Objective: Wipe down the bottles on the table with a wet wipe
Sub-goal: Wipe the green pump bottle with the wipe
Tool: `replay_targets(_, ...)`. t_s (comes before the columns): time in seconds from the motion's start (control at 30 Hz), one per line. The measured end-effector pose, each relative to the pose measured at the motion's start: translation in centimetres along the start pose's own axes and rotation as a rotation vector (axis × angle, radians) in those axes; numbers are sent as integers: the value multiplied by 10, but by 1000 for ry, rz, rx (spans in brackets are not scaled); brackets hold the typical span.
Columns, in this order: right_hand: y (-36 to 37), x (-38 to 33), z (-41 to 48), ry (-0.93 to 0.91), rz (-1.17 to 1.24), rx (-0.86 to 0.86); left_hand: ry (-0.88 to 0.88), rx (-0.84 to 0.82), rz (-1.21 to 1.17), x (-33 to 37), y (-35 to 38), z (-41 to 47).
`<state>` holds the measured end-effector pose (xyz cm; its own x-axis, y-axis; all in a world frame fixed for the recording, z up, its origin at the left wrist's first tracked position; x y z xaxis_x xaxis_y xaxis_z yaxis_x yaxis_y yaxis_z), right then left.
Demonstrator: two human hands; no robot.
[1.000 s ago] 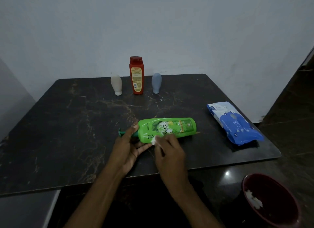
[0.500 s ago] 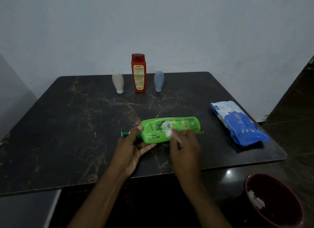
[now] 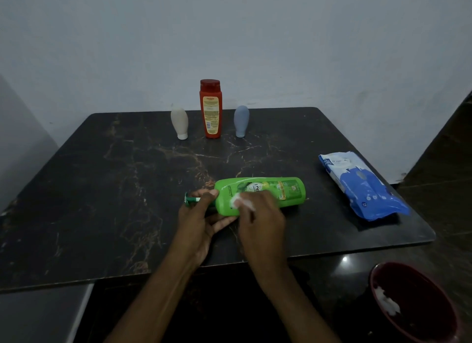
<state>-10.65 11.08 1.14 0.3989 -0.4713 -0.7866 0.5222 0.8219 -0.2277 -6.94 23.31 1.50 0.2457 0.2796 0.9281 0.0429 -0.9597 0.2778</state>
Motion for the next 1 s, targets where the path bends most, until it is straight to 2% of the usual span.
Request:
replay_targets(0.1, 24, -16, -15, -111, -28, -134, 39, 31, -37, 0, -1, -1)
replay_targets(0.17, 17, -6, -12, -90, 6, -97, 44, 51, -31, -1, -2, -2)
replay_targets(0.27, -3, 11, -1, 19, 73, 53, 56, 50, -13, 0, 0, -3)
replay_targets(0.47, 17, -8, -11, -98, 70, -137, 100, 30, 82, 4, -1, -7)
replay_targets(0.63, -11, 14, -2, 2, 100, -63, 77, 43, 187, 2, 0, -2)
replay_targets(0.73, -16, 19, -2, 45, 73, -47, 57, -4, 270, 1, 1, 3)
replay_targets(0.9, -4, 12, -7, -14, 73, -171, 38, -124, 361, 5, -12, 12)
replay_targets(1.0, -15, 22, -3, -7, 67, -176, 33, -170, 429, 7, -19, 15)
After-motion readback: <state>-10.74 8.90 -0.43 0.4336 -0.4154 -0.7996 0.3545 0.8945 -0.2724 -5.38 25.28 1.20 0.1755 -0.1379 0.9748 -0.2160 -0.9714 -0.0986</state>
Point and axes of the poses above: each hand's wrist, its own z-axis towards the middle knuckle, its own y-axis out of the palm, x = y × z, the point moved 1 cm from there along z, towards the middle knuckle, and after that the axes turned 15 degrees about z, right-handed, at the moved point
